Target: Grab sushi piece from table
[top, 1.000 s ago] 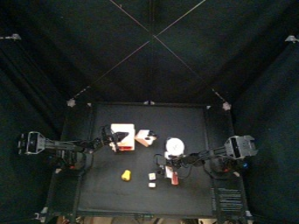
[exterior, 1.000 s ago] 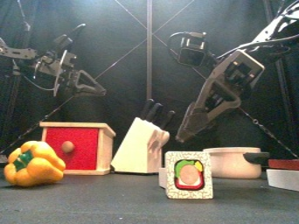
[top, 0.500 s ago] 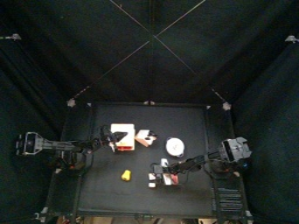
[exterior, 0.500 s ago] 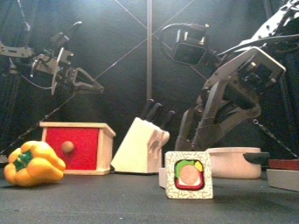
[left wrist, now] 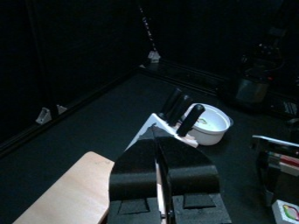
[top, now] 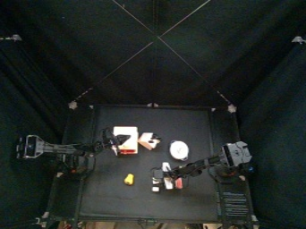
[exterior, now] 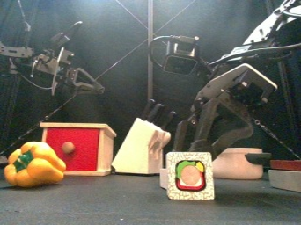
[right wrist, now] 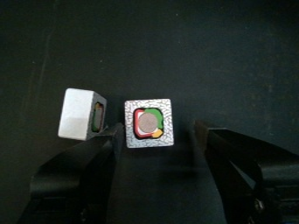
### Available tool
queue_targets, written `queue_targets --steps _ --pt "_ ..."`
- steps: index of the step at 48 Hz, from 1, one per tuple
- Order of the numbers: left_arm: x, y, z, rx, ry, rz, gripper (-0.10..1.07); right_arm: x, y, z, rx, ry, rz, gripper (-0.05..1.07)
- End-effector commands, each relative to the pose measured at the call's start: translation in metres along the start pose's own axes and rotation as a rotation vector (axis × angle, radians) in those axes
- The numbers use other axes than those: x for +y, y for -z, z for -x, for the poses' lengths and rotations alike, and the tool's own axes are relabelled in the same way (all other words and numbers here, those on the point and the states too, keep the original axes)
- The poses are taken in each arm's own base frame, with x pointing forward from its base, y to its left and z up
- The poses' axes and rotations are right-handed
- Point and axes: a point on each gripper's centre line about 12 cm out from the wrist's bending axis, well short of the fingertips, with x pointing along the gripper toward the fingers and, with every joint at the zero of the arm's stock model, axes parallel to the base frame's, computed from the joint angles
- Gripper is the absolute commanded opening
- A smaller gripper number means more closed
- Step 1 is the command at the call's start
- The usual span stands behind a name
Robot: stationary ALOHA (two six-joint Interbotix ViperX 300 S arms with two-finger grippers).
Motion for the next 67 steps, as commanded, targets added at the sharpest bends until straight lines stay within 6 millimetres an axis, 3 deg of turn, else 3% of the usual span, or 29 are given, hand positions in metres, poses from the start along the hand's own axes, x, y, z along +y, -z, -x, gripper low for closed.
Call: queue_targets --steps 1,67 --pt "-0.0009 -0.0044 -0.0019 -0.015 0.001 0.002 0.22 -0.0008 -0.0141 0.0022 -0.027 0.008 0.002 0.96" --pt "-0.0011 -0.005 -0.0021 -0.017 0.002 0.0 0.22 -0.0046 -0.0117 -0.0028 0.007 0.032 0.004 0.94"
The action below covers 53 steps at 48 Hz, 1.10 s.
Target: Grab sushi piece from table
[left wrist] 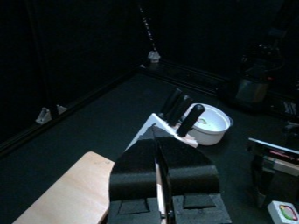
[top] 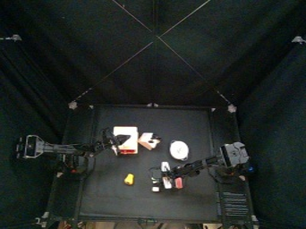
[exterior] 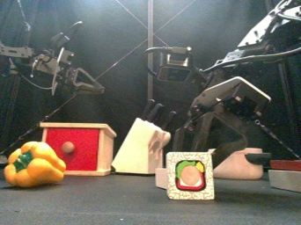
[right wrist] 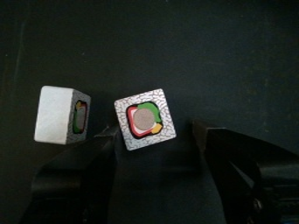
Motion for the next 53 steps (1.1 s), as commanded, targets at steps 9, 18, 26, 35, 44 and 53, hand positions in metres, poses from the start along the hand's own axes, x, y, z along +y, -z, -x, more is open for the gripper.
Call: queue_targets --steps 9,18,26,35,44,53 --pt "-0.001 -0.0051 -0.0021 -0.018 0.001 0.002 0.22 0.0002 -0.0156 0.0058 -0.045 -0.003 -0.001 0.94" --pt "-0.0015 -0.0056 -0.0023 -0.019 0.003 0.003 0.22 0.0002 -0.0156 0.0058 -0.045 -0.003 -0.001 0.83" --pt "-0.001 -0.0051 -0.0021 -0.018 0.001 0.001 0.22 -0.0007 -0.0152 0.0058 -0.042 0.001 -0.008 0.65" --pt "-0.001 -0.0051 -0.0021 -0.018 0.001 0.001 0.22 -0.0026 -0.0146 0.0071 -0.031 0.012 -0.016 0.57" --pt "-0.0009 -0.0046 -0.0018 -0.017 0.002 -0.001 0.22 -0.0014 -0.0173 0.0103 -0.041 0.01 -0.015 0.57" --pt "-0.001 -0.0051 -0.0021 -0.018 0.001 0.001 0.22 -0.0012 -0.0235 0.0121 -0.056 0.01 -0.016 0.57"
